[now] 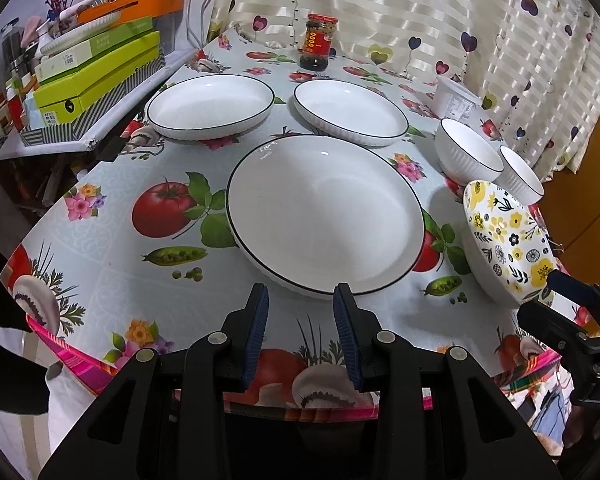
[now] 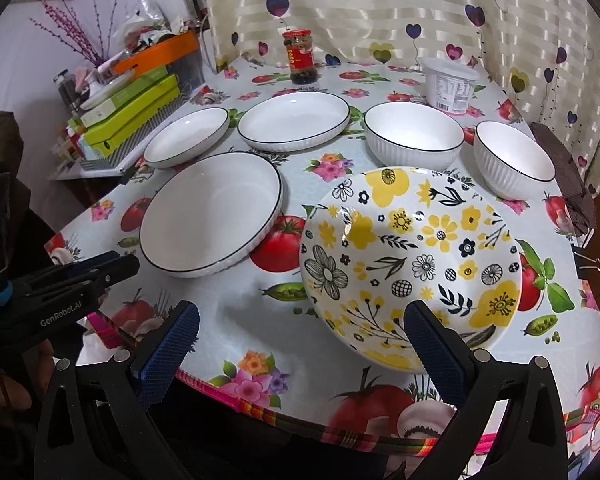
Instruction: Organize plates and bowls
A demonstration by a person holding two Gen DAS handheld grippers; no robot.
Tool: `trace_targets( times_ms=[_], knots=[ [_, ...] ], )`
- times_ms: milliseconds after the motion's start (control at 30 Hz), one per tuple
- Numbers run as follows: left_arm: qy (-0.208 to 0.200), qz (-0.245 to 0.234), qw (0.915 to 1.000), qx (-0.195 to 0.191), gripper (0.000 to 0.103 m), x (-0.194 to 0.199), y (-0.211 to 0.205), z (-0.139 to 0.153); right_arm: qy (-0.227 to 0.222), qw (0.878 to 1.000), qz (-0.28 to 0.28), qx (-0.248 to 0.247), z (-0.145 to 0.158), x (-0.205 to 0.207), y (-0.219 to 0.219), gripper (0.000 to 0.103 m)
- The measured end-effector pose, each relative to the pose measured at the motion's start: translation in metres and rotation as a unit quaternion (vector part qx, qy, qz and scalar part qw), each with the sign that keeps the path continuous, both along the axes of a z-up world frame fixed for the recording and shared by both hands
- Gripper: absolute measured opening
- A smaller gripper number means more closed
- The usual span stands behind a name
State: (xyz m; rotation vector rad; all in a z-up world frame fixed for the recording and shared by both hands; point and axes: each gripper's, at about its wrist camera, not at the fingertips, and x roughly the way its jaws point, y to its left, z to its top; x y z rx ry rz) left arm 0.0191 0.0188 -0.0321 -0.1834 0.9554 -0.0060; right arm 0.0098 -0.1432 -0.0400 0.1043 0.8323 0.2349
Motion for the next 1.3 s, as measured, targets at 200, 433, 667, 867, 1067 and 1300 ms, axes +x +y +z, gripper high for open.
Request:
trace_targets(
  times_ms=[200,433,667,867,1067,1300],
  knots=[
    [-0.003,-0.002,1.0000,0.001,0.035,0.005,0.004,0.000,0.007,1.000,0.003,0.005,0.001,0.011,0.005,0.094],
    [-0.002,-0.001,0.9999,-0.010,0.035,0.013,0.014,0.001,0.006,1.000,0.020,0.005,0.007,0.024,0.015,0.087],
    [-0.010,0.015,0.9997,-0.016,0.035,0.024,0.032,0.007,0.013,0.999,0.041,0.020,0.010,0.043,0.027,0.087],
    [-0.011,0.032,0.9992,-0.020,0.035,0.036,0.054,0.007,0.008,0.997,0.068,0.029,0.017,0.060,0.043,0.087],
    [-0.018,0.053,0.9982,-0.022,0.035,0.054,0.083,0.013,-0.005,0.995,0.092,0.022,0.032,0.088,0.066,0.087],
    [-0.021,0.090,0.9953,-0.029,0.035,0.085,0.126,0.017,-0.004,0.993,0.115,0.027,0.039,0.136,0.099,0.072]
  ],
)
